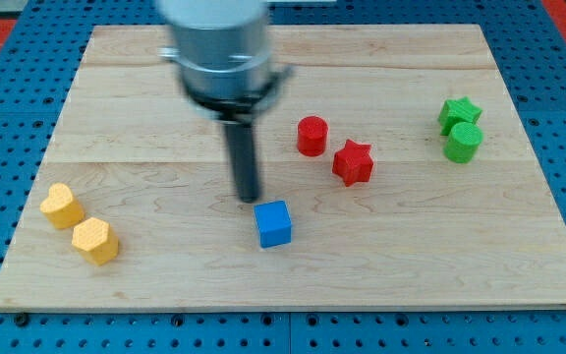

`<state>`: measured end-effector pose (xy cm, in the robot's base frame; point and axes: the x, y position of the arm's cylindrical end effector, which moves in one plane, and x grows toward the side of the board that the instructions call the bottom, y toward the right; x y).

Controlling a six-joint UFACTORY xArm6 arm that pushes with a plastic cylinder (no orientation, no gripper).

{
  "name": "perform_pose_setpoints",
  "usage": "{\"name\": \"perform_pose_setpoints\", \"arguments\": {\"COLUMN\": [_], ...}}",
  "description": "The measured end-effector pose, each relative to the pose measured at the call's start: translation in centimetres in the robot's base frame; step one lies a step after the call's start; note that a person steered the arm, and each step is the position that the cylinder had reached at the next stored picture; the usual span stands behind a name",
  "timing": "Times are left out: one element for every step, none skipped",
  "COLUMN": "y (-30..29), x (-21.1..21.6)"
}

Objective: Put the red blocks at the top center of the board

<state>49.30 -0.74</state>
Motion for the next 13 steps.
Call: {"name": "perform_pose_setpoints", "arguments": {"y": [8.8, 14.3, 9.4, 4.7, 6.6, 10.6, 5.8, 4.2, 6.1, 3.6, 0.9, 2.5, 3.0], "x": [0.4, 0.3, -3.3, -7.7, -10.0, -5.5, -2.8, -8.0, -5.4, -3.0, -7.1, -10.3, -13.5]}}
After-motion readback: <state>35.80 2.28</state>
